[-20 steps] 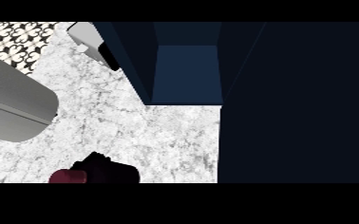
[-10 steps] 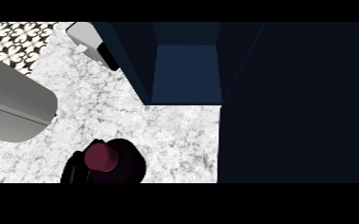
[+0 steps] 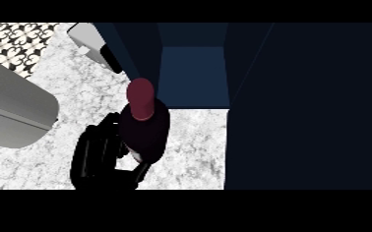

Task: Pick up the wine, place it into the cabinet and close the cabinet

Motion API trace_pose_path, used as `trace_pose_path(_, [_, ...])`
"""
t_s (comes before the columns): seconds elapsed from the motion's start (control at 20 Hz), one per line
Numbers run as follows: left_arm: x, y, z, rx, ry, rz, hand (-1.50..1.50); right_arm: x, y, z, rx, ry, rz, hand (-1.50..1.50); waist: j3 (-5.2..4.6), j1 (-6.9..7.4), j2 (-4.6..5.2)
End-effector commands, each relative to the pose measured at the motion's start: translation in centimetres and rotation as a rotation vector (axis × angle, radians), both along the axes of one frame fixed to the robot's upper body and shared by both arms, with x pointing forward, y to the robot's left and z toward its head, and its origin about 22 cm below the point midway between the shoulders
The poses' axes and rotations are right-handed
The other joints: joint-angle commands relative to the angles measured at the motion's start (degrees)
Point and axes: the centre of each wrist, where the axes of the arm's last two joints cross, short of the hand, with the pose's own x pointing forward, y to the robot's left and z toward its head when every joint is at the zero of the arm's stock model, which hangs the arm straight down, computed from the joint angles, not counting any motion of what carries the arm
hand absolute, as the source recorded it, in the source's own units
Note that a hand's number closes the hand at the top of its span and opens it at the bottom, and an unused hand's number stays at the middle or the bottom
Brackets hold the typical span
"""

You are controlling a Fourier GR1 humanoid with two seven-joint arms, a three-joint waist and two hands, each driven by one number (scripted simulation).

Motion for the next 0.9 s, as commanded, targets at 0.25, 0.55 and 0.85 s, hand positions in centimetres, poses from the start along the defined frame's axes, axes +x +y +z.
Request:
trace_pose_path(0.25, [5.4, -6.4, 3.3, 0.069, -0.026, 0.037, 1.50, 0.8, -0.6, 0.1, -0.004, -0.009, 0.011, -1.50, 0.00, -0.45, 0.08])
trace_pose_path(0.55, [6.3, -7.3, 1.7, 0.161, -0.040, 0.055, 1.50, -0.6, 1.5, -0.2, 0.005, -0.004, -0.004, -1.50, -0.01, -0.23, 0.00])
trace_pose_path(0.85, [9.1, -9.2, 0.8, 0.251, 0.004, 0.058, 1.50, -0.6, -1.9, -0.6, -0.013, -0.025, -0.028, -1.50, 0.00, -0.73, 0.09])
